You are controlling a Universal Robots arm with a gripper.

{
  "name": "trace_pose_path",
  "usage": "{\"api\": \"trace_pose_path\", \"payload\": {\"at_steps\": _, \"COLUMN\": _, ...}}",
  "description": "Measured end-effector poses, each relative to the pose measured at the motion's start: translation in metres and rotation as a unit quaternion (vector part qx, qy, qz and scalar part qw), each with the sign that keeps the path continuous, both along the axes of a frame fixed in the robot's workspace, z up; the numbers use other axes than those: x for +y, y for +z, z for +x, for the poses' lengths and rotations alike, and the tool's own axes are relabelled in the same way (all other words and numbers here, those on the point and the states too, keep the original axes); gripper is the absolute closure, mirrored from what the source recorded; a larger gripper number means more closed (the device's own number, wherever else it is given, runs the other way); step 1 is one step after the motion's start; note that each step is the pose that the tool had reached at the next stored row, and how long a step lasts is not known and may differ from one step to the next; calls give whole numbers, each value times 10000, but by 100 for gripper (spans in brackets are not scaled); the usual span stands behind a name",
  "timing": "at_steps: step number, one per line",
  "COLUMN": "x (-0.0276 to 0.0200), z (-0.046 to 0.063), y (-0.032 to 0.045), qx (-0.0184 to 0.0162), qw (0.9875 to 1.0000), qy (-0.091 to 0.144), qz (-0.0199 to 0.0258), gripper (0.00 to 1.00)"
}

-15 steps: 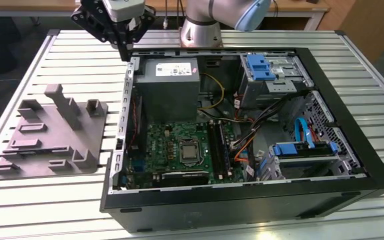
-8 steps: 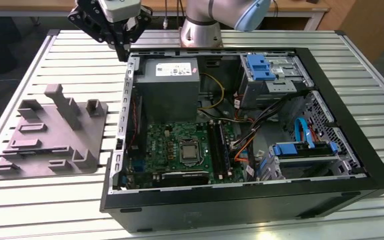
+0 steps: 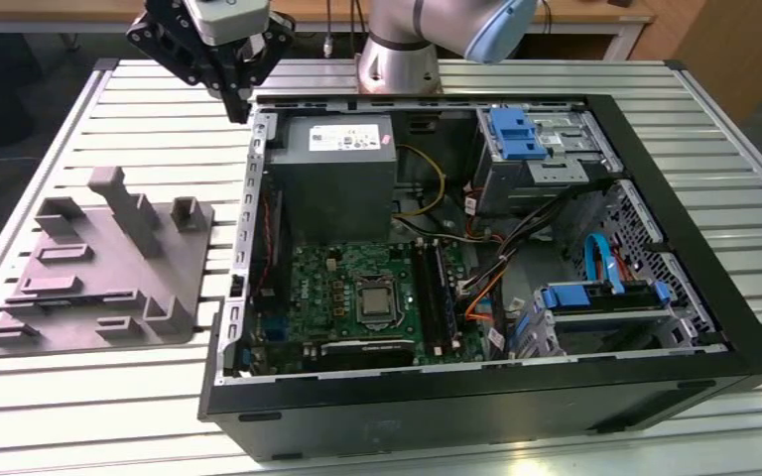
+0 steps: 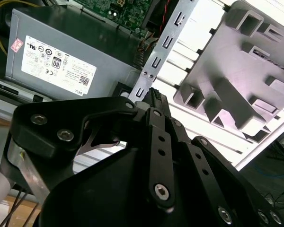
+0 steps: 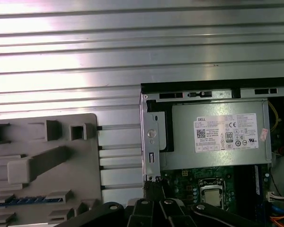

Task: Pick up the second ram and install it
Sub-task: 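Reach for the second ram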

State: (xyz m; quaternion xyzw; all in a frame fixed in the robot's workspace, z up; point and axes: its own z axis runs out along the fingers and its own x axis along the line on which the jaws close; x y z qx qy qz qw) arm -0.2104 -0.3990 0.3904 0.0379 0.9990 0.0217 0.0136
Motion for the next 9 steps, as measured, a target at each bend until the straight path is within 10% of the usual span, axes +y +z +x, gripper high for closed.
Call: {"api": "trace_pose_path", "payload": {"at_steps": 9, "x": 0, "z": -62, "y": -13, "qx": -1, "qw": 10000, "qy": 0, "qz": 1, "gripper": 90}}
